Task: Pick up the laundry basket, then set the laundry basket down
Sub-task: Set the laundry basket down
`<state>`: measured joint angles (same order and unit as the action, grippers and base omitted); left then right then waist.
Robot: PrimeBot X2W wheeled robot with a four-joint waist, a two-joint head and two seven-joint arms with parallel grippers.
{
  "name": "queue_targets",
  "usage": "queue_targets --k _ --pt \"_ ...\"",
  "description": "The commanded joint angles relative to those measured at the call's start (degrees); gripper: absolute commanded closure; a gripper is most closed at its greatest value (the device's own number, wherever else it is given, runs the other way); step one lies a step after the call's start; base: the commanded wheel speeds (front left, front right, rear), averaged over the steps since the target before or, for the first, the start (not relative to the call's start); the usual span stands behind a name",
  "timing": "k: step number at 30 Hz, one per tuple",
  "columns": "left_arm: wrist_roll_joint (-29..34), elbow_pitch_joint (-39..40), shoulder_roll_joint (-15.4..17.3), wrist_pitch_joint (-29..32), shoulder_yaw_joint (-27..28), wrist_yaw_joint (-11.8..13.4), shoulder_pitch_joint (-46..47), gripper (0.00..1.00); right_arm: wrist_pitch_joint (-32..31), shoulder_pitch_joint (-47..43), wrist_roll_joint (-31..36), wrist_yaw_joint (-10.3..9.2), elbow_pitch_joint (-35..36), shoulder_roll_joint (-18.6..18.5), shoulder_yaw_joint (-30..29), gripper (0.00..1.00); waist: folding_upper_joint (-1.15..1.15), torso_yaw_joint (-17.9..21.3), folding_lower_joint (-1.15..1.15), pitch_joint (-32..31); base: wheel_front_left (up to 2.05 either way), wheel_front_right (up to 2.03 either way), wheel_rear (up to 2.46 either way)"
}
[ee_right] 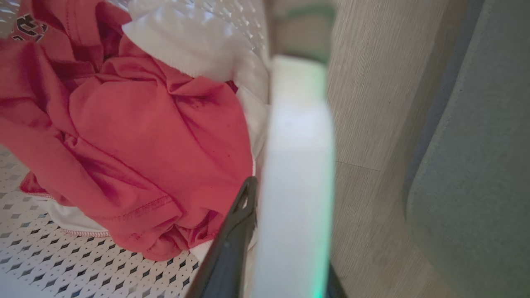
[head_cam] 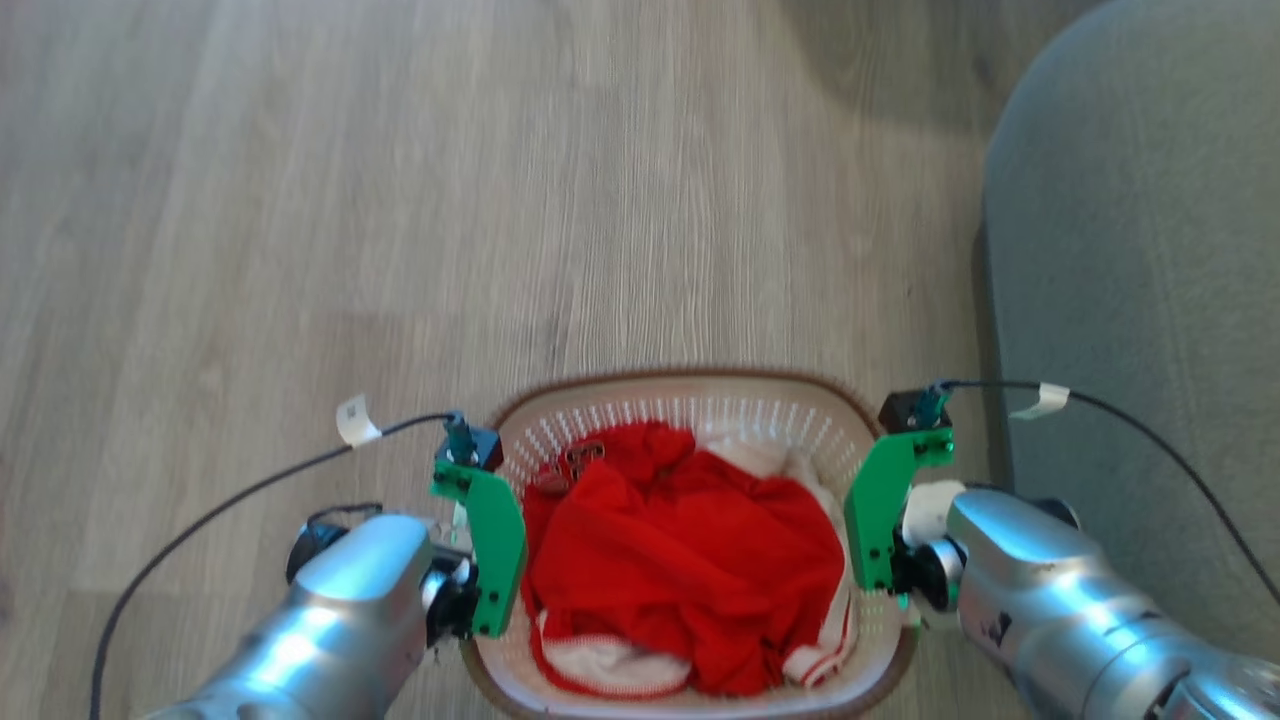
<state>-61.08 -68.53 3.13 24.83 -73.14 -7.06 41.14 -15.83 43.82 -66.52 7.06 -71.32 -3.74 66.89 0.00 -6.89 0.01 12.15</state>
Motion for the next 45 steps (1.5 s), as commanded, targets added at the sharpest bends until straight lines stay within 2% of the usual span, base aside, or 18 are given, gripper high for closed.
queue_targets --k 1,12,24,39,45 --pt "1.65 0.29 0.16 -0.41 -0.09 -0.43 2.64 1.0 0.93 1.38 1.47 0.43 1.09 0.86 1.04 1.0 0.0 0.37 -0.01 3.38 0.0 0.0 0.0" --pt "3.3 0.87 -0.23 -7.4 -0.12 -0.42 7.54 1.0 7.66 5.89 2.36 0.43 -0.99 0.64 0.71 1.0 0.0 0.93 -0.01 15.89 0.0 0.0 0.0" --pt "6.41 3.59 -0.24 -15.45 -0.18 1.65 12.15 1.0 14.95 8.95 2.67 0.43 -2.4 -0.53 -0.91 1.0 0.0 1.02 -0.01 27.8 0.0 0.0 0.0" --pt "7.8 5.19 -0.24 -20.89 -0.2 3.56 13.62 1.0 18.22 9.81 3.94 0.43 -2.62 -1.92 -2.11 1.0 0.0 0.97 -0.01 33.14 0.0 0.0 0.0" --pt "7.94 5.59 -0.25 -21.13 -0.2 3.31 13.85 1.0 19.5 10.01 4.71 0.43 -2.63 -2.45 -3.06 1.0 0.0 0.8 -0.01 33.85 0.0 0.0 0.0"
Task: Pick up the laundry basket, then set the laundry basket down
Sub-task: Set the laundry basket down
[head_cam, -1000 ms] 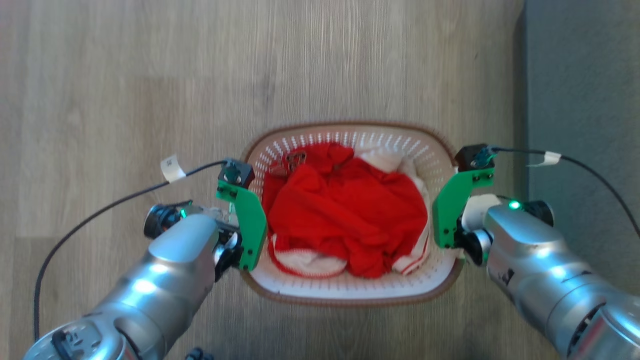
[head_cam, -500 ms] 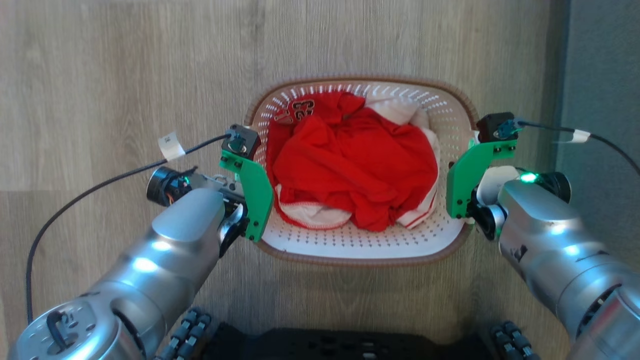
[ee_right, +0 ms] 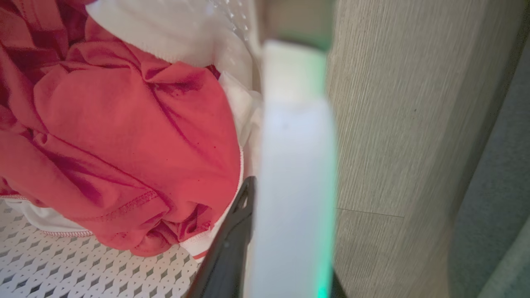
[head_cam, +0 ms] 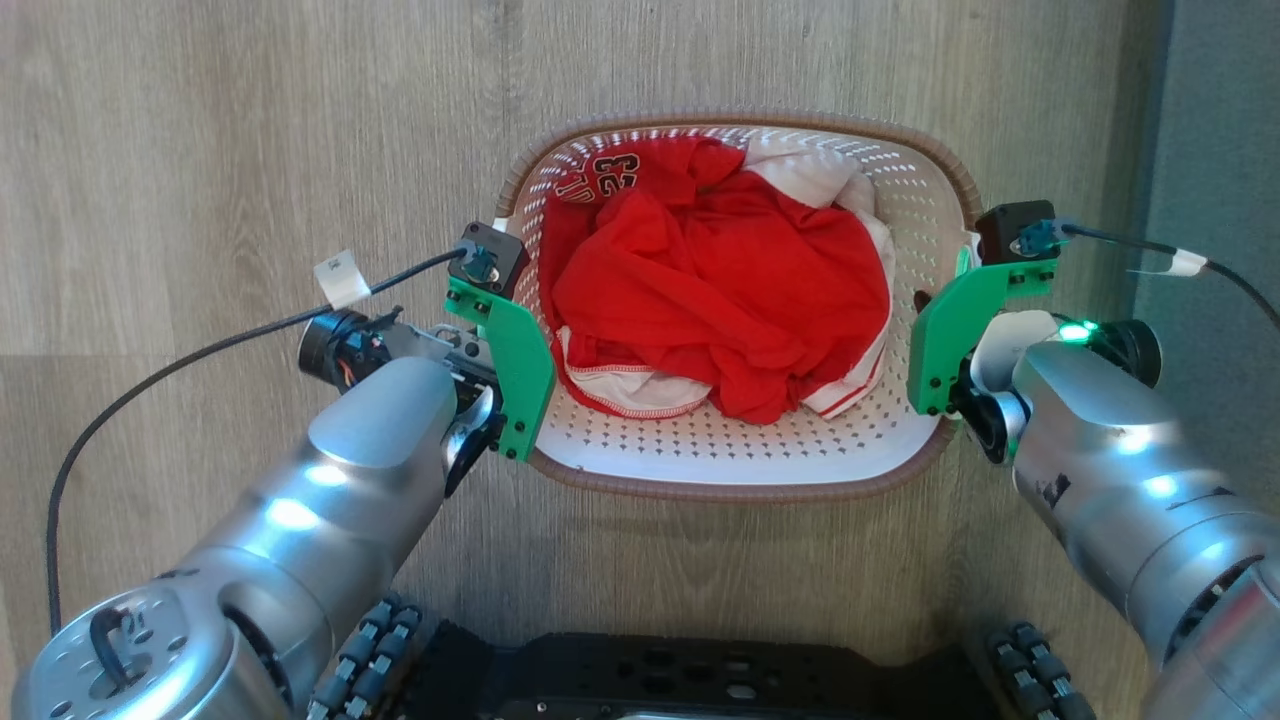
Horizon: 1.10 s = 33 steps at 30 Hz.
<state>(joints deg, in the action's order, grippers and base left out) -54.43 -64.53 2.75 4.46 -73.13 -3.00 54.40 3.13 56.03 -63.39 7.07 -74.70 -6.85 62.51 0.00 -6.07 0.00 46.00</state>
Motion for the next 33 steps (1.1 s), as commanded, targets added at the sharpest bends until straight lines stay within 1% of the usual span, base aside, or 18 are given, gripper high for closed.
queue_targets --k 1,10,20,21,22,23,24,25,26,27,30,33 --pt "1.26 1.61 0.13 -0.79 -0.22 -0.72 0.64 1.0 0.64 -2.14 1.74 0.42 0.76 0.62 1.21 1.0 0.0 -0.05 0.0 0.08 0.0 0.0 0.0" --pt "0.96 1.89 0.13 -0.83 -0.22 -0.62 0.95 1.0 1.35 -1.47 3.33 0.42 0.75 0.14 0.16 1.0 0.0 -0.53 0.0 0.86 0.0 0.0 0.0" --pt "1.07 2.15 0.13 -1.07 -0.22 0.04 1.06 1.0 1.21 -1.52 5.11 0.42 0.75 -0.21 -1.15 1.0 0.0 -0.9 0.0 1.43 0.0 0.0 0.0" --pt "1.11 2.12 0.13 -1.11 -0.22 0.2 1.08 0.95 1.14 -1.56 5.27 0.42 0.75 -0.25 -1.33 1.0 0.0 -0.92 0.0 1.45 0.0 0.0 0.0" --pt "1.4 2.05 0.13 -1.21 -0.22 0.41 1.14 0.8 1.05 -1.61 5.39 0.42 0.75 -0.32 -1.56 1.0 0.0 -0.93 0.0 1.47 0.0 0.0 0.0" --pt "1.63 1.93 0.13 -1.35 -0.22 0.71 1.19 0.66 0.98 -1.64 5.5 0.42 0.75 -0.37 -1.8 0.76 0.0 -0.95 0.0 1.5 0.0 0.0 0.0" --pt "1.69 1.78 0.13 -1.38 -0.22 1.0 1.21 0.56 0.96 -1.67 5.63 0.42 0.75 -0.39 -2.04 0.19 0.0 -0.97 0.0 1.52 0.0 0.0 0.0" --pt "1.57 1.59 0.13 -1.24 -0.22 1.36 1.19 0.46 0.98 -1.72 5.7 0.42 0.75 -0.38 -2.33 0.0 0.0 -0.99 0.0 1.54 0.0 0.0 0.0" --pt "1.53 1.45 0.13 -1.03 -0.22 1.64 1.16 0.15 1.06 -1.72 5.85 0.42 0.75 -0.41 -2.56 0.0 0.0 -1.01 0.0 1.55 0.0 0.0 0.0" --pt "1.59 1.35 0.13 -0.89 -0.22 1.88 1.15 0.0 1.13 -1.73 6.08 0.42 0.75 -0.49 -2.75 0.0 0.0 -1.02 0.0 1.56 0.0 0.0 0.0" --pt "1.64 1.08 0.13 -0.88 -0.22 2.85 1.18 0.0 0.88 -1.85 6.72 0.42 0.75 -0.87 -3.5 0.0 0.0 -1.16 0.0 1.58 0.0 0.0 0.0" --pt "1.7 0.91 0.13 -0.7 -0.22 3.26 1.05 0.0 0.7 -1.99 7.48 0.42 0.75 -0.91 -4.17 0.0 0.0 -1.23 0.0 1.52 0.0 0.0 0.0"
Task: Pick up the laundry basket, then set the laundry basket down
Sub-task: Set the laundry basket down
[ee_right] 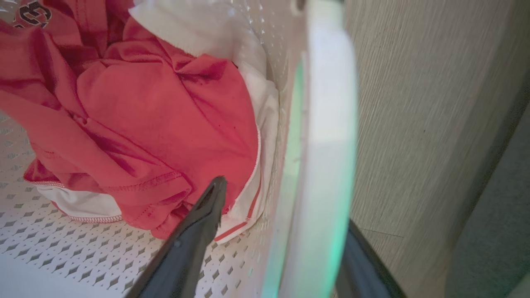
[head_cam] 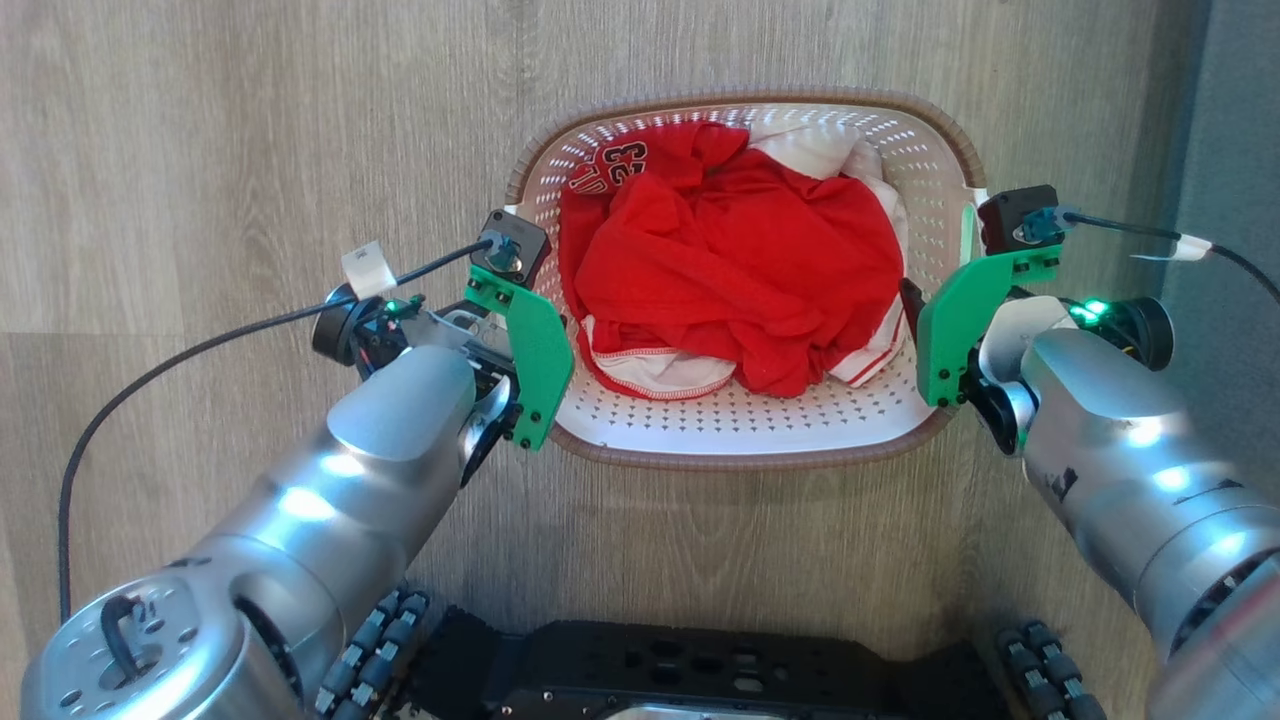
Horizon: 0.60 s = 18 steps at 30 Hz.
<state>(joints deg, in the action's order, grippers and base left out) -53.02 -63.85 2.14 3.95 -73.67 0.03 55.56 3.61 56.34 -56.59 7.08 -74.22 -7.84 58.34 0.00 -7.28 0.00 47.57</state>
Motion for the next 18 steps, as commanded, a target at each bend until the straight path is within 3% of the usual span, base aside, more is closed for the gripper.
queue_targets --k 1,10,18 --pt "0.22 0.18 0.74 -0.12 0.32 0.37 -0.16 0.0 0.16 -2.38 0.92 0.41 0.27 0.08 -0.25 0.0 0.0 -0.04 0.0 -0.12 0.0 0.0 0.0" --pt "0.23 -0.34 0.74 -0.77 0.32 1.31 -1.34 0.0 -1.37 -3.99 2.42 0.41 0.26 0.43 -2.64 0.0 0.0 -0.16 0.0 -3.04 0.0 0.0 0.0" --pt "-0.01 -1.82 0.74 -1.19 0.32 1.57 -3.75 0.0 -3.08 -7.16 3.22 0.41 0.26 1.16 -5.37 0.0 0.0 0.24 0.0 -12.22 0.0 0.0 0.0"
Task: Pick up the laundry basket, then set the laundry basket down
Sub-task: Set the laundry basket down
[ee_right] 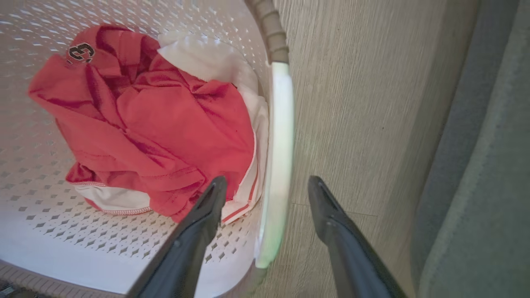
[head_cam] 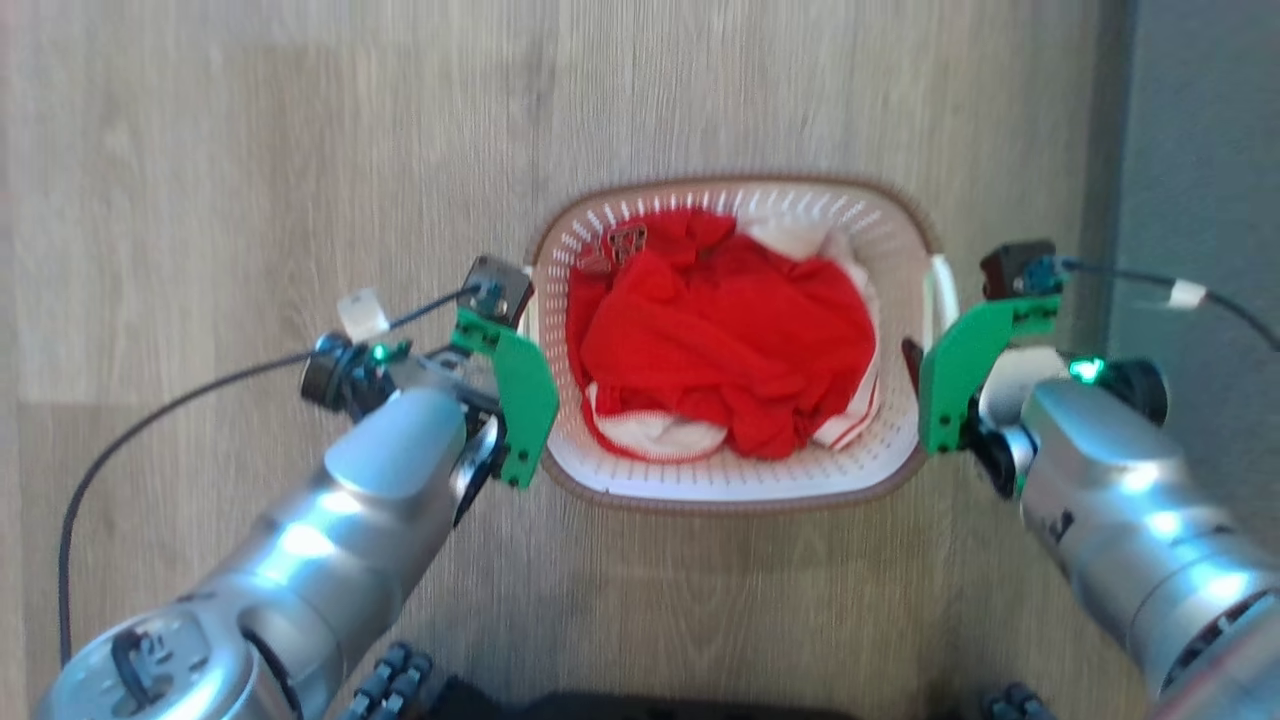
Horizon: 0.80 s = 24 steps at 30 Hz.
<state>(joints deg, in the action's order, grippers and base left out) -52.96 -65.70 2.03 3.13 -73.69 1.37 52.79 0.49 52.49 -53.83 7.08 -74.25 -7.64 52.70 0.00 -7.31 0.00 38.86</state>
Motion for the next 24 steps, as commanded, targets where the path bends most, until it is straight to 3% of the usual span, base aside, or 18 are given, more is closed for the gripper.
queue_targets --k 1,9,16,20,24 --pt "-0.5 -0.21 0.85 -0.33 0.38 0.13 -1.48 0.0 0.17 -3.79 0.52 0.41 0.3 1.24 0.03 0.0 0.0 0.39 0.0 -4.84 0.0 0.0 0.0" --pt "-2.8 -2.3 0.85 -4.75 0.86 -0.43 -5.72 0.0 4.02 -9.42 -1.11 0.41 0.3 2.67 -2.81 0.0 0.0 0.61 0.0 -18.37 0.0 0.0 0.0" --pt "-3.22 -3.27 0.85 -15.13 1.59 0.05 -8.36 0.0 11.8 -12.36 -3.8 0.41 1.69 3.23 -5.56 0.0 0.0 -0.11 0.0 -28.03 0.0 0.0 0.0" --pt "-3.07 -1.52 0.93 -18.03 5.0 1.98 -9.11 0.0 14.36 -14.03 -4.35 0.41 5.59 2.16 -7.79 0.0 0.0 -0.61 0.0 -33.39 0.0 0.0 0.0" --pt "2.24 9.15 3.8 -18.1 13.68 5.28 -10.18 0.0 14.48 -15.06 -0.56 0.41 14.68 -1.31 -14.53 0.0 0.0 -0.94 0.0 -35.8 0.0 0.0 0.0"
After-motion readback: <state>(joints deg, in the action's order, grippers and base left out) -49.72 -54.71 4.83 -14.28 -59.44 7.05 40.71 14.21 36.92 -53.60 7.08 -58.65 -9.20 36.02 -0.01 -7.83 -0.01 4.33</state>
